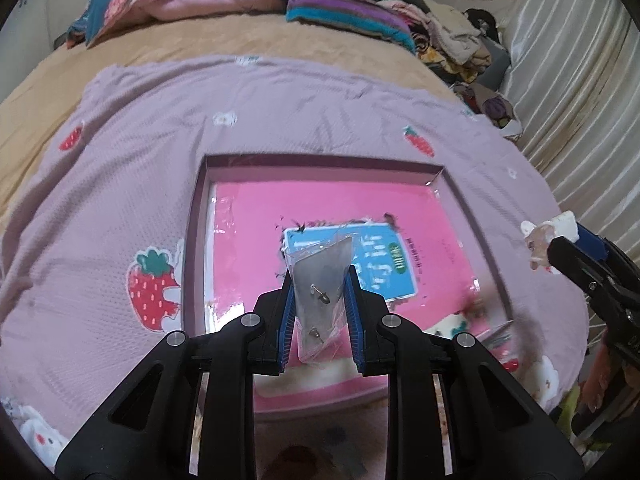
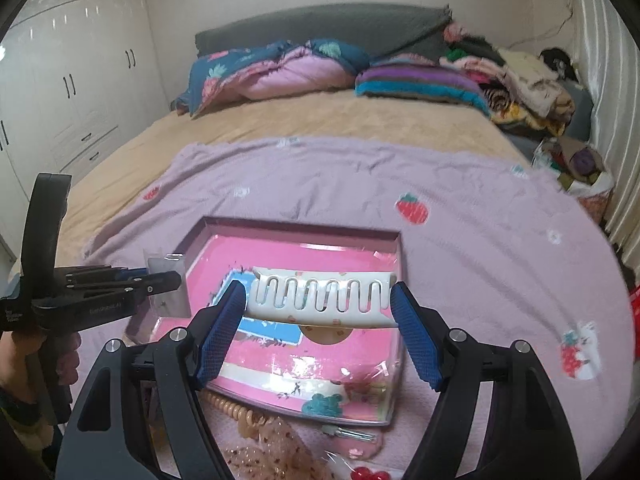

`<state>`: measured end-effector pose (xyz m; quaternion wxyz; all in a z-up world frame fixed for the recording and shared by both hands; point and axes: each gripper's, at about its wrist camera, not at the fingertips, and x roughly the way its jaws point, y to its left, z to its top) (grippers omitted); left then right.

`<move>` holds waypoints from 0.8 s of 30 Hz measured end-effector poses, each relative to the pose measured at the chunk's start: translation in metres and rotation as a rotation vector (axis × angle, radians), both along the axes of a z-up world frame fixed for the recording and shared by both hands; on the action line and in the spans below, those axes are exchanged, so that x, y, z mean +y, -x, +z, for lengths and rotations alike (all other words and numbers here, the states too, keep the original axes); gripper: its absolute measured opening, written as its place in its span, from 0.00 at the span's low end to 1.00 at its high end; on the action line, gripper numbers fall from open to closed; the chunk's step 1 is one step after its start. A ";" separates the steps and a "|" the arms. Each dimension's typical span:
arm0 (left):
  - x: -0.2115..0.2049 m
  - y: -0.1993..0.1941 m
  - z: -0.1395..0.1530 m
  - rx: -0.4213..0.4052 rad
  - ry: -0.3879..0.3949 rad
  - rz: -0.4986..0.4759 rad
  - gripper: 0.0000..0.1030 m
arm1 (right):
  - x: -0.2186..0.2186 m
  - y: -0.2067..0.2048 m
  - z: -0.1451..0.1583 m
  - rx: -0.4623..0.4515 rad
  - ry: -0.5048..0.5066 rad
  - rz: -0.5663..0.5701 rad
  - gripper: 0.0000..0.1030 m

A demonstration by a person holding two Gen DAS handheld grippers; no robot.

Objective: Organize jewelry
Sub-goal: 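Carry the packet and claw clip into the box and release both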

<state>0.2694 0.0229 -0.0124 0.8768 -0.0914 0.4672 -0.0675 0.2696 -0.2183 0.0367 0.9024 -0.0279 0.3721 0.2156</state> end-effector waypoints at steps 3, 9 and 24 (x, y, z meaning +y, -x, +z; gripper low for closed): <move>-0.004 -0.002 -0.014 0.023 -0.025 -0.014 0.15 | 0.007 -0.008 -0.022 0.046 0.017 -0.003 0.71; -0.006 0.000 -0.034 0.052 -0.037 -0.027 0.15 | 0.014 -0.015 -0.066 0.141 0.047 -0.020 0.71; -0.001 0.014 -0.035 0.053 -0.055 -0.023 0.42 | 0.007 0.000 -0.073 0.146 0.027 -0.041 0.88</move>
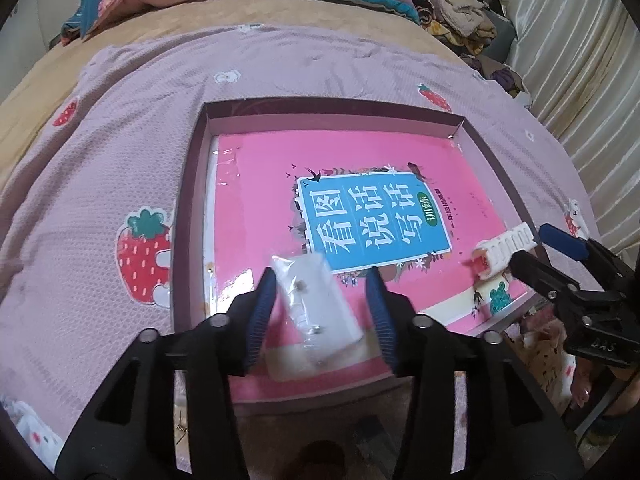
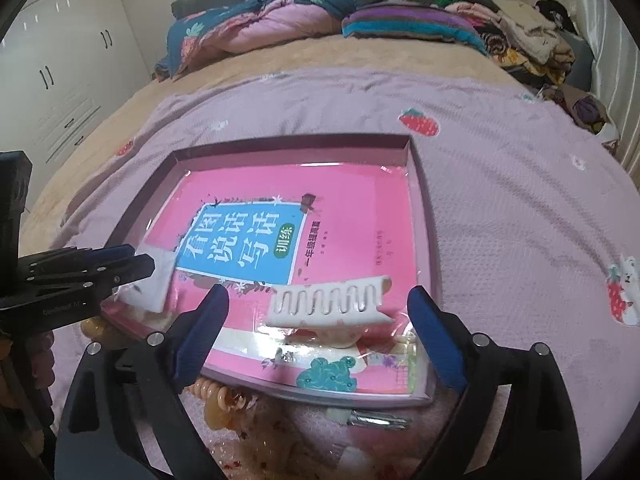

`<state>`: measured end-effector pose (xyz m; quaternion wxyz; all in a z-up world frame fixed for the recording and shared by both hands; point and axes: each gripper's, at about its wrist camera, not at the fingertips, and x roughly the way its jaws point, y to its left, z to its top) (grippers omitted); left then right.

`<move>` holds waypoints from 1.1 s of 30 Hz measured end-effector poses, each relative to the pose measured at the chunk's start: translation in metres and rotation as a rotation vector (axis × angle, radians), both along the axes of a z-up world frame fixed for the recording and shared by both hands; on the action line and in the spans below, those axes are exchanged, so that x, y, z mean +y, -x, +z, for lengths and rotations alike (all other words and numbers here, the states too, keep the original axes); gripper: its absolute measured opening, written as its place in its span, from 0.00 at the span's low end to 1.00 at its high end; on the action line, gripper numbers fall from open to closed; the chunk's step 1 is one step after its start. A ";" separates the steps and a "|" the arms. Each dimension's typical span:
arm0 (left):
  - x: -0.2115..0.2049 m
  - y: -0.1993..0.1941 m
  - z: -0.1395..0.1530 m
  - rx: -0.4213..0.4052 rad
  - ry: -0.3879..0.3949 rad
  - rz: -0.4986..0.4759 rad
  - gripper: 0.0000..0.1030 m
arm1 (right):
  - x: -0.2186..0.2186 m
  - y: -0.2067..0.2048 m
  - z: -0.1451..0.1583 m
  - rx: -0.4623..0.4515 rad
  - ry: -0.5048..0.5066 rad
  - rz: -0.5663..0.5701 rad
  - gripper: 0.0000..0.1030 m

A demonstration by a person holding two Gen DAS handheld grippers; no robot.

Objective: Organize jewelry
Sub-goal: 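Carry the packet and claw clip into the box and release both, then grasp the bag of yellow rings with the left tool while the right tool grasps the sheer bow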

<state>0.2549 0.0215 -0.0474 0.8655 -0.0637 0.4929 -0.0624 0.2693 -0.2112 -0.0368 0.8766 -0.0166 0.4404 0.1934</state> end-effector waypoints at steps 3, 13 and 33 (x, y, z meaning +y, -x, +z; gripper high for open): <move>0.002 0.008 0.008 -0.016 0.011 0.006 0.49 | -0.009 0.009 0.012 -0.016 -0.021 -0.017 0.90; 0.008 0.041 0.055 -0.113 0.013 0.045 0.88 | -0.036 0.052 0.067 -0.138 -0.059 -0.056 0.95; 0.005 0.113 0.105 -0.230 0.043 0.035 0.91 | -0.053 0.130 0.115 -0.243 -0.105 -0.050 0.95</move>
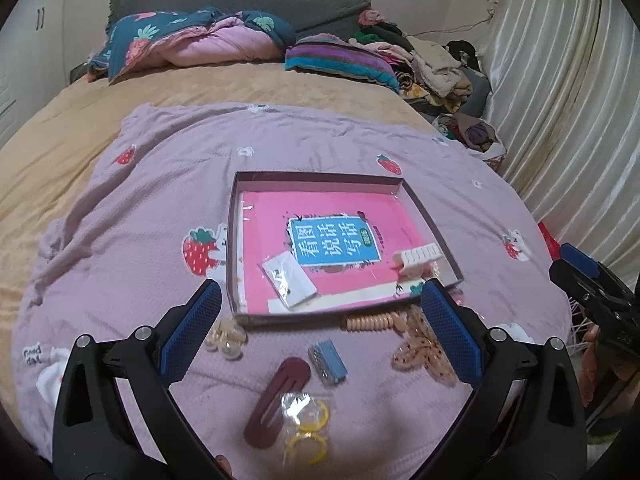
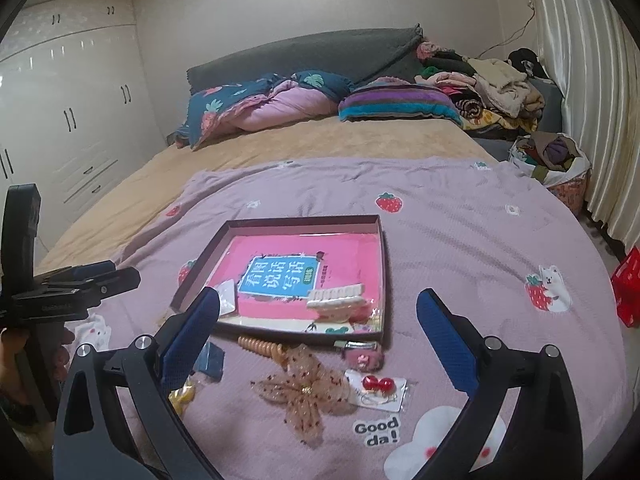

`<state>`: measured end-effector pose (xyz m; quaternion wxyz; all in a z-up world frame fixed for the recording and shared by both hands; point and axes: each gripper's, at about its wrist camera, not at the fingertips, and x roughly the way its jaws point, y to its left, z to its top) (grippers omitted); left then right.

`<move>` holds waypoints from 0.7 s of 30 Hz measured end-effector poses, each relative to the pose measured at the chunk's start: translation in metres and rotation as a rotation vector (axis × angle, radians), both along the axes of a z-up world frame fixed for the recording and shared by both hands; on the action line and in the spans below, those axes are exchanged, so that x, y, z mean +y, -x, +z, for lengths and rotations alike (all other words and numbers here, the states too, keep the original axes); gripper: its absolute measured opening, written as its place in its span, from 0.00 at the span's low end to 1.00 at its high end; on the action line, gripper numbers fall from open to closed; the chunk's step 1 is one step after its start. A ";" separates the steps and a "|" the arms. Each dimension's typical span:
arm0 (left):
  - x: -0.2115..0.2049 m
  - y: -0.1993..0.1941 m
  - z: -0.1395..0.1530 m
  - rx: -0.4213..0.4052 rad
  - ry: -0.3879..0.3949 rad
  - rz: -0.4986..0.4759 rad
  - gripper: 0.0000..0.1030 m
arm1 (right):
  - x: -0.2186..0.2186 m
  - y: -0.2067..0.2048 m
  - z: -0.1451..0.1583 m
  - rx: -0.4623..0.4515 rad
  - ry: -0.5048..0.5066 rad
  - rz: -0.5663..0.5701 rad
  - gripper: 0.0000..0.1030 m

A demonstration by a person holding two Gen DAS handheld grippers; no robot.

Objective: Organize jewelry
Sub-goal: 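Grasp the bag of yellow rings with the left tool while the right tool grasps the sheer bow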

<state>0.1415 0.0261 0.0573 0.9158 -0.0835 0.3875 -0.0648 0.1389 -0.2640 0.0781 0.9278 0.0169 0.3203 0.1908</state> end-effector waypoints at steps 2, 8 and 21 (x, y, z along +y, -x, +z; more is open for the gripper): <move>-0.001 0.007 -0.002 0.002 -0.006 -0.002 0.91 | 0.000 0.006 -0.001 -0.001 -0.002 0.002 0.95; -0.003 0.027 -0.017 0.032 -0.006 -0.015 0.91 | 0.003 0.024 -0.006 0.005 0.010 0.019 0.95; -0.005 0.066 -0.059 0.126 -0.036 -0.053 0.91 | 0.006 0.048 -0.043 0.074 0.041 0.045 0.95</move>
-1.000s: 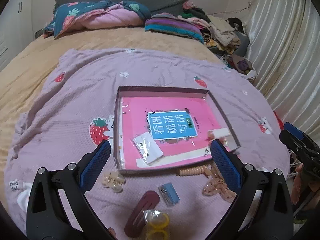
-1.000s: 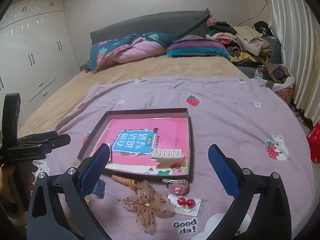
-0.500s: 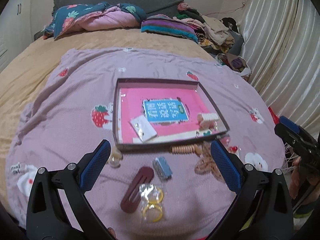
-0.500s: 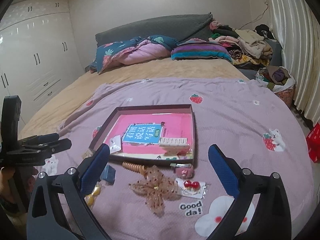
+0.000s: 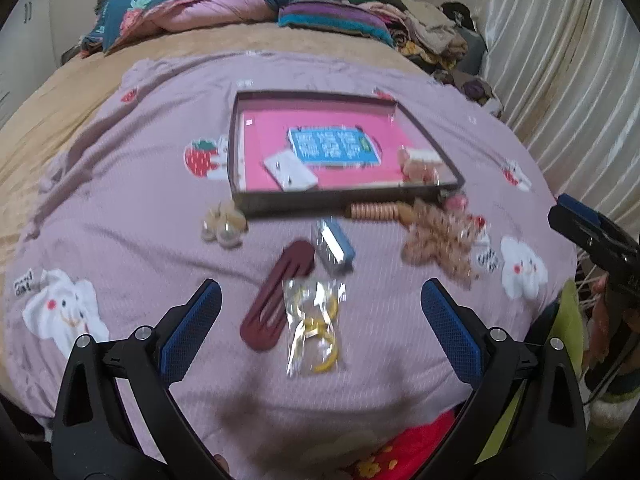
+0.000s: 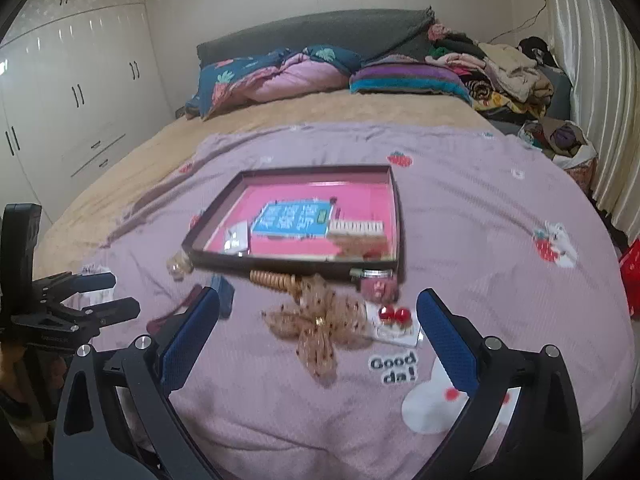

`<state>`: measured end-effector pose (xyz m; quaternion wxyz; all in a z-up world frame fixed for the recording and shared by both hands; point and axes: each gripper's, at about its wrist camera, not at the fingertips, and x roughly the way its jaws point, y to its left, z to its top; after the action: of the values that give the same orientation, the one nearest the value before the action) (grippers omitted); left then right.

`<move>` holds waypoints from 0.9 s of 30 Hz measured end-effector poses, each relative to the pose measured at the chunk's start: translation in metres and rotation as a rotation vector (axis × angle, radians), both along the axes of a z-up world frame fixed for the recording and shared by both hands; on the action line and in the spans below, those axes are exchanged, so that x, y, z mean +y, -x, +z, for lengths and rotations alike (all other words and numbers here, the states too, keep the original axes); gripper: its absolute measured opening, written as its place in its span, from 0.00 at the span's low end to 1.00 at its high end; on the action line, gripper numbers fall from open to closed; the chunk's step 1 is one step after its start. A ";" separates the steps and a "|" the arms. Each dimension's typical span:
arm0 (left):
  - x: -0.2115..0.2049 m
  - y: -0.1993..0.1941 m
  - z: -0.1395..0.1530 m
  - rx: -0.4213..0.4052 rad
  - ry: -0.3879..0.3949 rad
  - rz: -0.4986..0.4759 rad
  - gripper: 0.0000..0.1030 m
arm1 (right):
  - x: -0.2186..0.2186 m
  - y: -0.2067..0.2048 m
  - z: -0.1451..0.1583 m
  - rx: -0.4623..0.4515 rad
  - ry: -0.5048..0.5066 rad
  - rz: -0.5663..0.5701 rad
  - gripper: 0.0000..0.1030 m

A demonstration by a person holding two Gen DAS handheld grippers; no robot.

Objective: Organize jewelry
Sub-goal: 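Grasp the bag of yellow rings with the left tool while the right tool grasps the sheer bow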

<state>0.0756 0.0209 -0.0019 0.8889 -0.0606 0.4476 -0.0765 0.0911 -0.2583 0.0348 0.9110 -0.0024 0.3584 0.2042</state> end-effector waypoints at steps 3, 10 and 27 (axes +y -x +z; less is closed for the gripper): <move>-0.002 0.007 -0.011 0.024 0.000 -0.013 0.89 | 0.000 0.005 -0.010 0.019 0.010 0.003 0.95; -0.015 0.019 -0.036 0.082 0.016 -0.066 0.59 | -0.003 0.012 -0.030 0.062 0.018 0.016 0.95; -0.024 0.004 -0.069 0.134 -0.031 -0.033 0.30 | 0.012 -0.015 -0.090 0.179 0.080 0.052 0.76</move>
<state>0.0716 -0.0029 -0.0709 0.8565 -0.0444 0.5080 -0.0800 0.1065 -0.2466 -0.0549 0.8688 -0.0296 0.4461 0.2128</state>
